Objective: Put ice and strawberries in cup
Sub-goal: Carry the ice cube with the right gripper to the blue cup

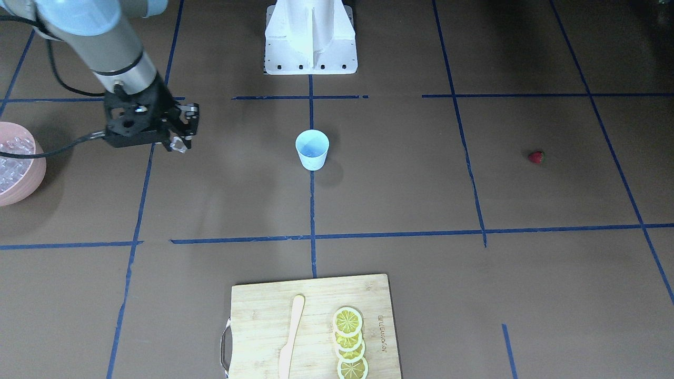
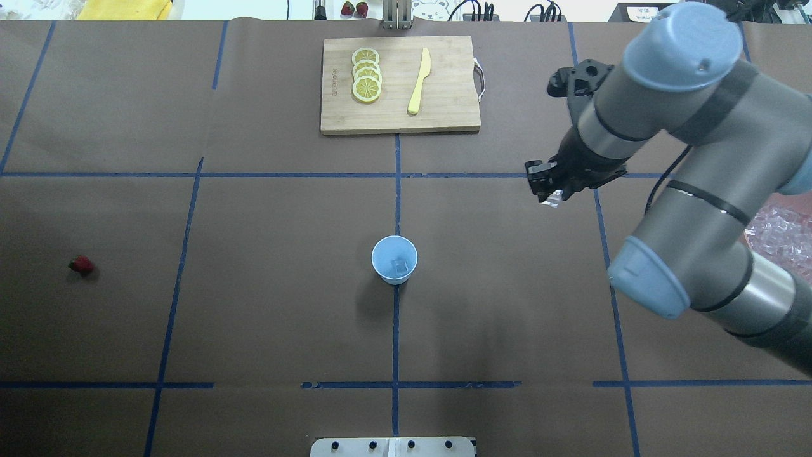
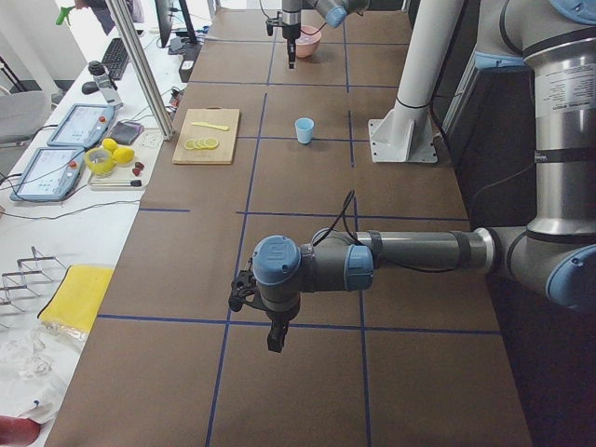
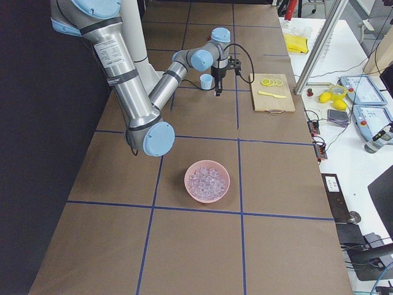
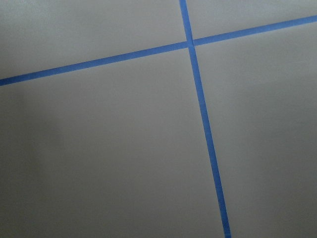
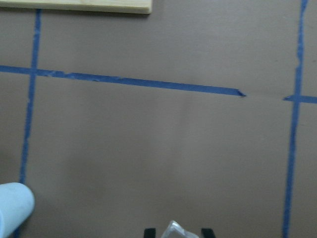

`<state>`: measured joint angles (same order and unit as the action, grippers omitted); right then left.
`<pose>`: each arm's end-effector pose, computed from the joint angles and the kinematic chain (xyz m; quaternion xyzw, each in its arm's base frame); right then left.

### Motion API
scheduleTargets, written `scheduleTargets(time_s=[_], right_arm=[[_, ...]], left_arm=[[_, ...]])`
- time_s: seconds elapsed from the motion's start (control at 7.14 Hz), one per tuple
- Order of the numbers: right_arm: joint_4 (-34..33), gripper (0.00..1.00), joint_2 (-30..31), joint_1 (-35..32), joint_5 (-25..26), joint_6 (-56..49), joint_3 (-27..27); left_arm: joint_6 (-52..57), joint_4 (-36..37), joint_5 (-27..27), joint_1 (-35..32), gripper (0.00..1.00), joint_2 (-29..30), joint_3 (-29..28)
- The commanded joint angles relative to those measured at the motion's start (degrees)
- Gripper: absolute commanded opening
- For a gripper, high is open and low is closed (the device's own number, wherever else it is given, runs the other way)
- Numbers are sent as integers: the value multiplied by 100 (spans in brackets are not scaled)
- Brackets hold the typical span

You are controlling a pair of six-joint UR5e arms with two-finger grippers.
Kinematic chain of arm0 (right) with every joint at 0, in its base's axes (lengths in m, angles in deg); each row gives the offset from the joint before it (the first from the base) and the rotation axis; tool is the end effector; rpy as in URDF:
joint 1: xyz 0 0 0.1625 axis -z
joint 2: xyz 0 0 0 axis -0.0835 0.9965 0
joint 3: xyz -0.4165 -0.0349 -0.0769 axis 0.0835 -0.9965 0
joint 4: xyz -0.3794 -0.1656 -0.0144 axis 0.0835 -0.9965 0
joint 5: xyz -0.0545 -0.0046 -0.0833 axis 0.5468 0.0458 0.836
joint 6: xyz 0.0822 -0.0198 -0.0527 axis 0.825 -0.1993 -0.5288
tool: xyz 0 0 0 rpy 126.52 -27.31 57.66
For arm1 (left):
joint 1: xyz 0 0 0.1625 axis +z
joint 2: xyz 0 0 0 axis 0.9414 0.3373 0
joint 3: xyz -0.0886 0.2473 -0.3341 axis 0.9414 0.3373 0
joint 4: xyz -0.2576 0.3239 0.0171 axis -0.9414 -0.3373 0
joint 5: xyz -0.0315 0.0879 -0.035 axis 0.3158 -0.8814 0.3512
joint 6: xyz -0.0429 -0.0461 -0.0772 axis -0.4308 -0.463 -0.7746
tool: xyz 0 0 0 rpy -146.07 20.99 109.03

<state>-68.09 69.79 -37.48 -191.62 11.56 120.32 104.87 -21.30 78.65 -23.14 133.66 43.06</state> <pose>-0.3758 -0.4605 0.2223 0.0334 -0.3923 -0.0265 0.9189 -0.0889 -0.4237 0.6639 0.0424 0.3765 0.0901 0.9210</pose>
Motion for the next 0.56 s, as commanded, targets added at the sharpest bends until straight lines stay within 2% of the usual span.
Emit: scheduleTargets(time_s=[0.0,0.42], right_arm=[[-41,3,-915,770,592,1155,-510],[-33,3,-2048,1351,1085,2009,-1475]], left_arm=[[0,0,0,0,100,0,0],[9,0,0,0,100,0,0]])
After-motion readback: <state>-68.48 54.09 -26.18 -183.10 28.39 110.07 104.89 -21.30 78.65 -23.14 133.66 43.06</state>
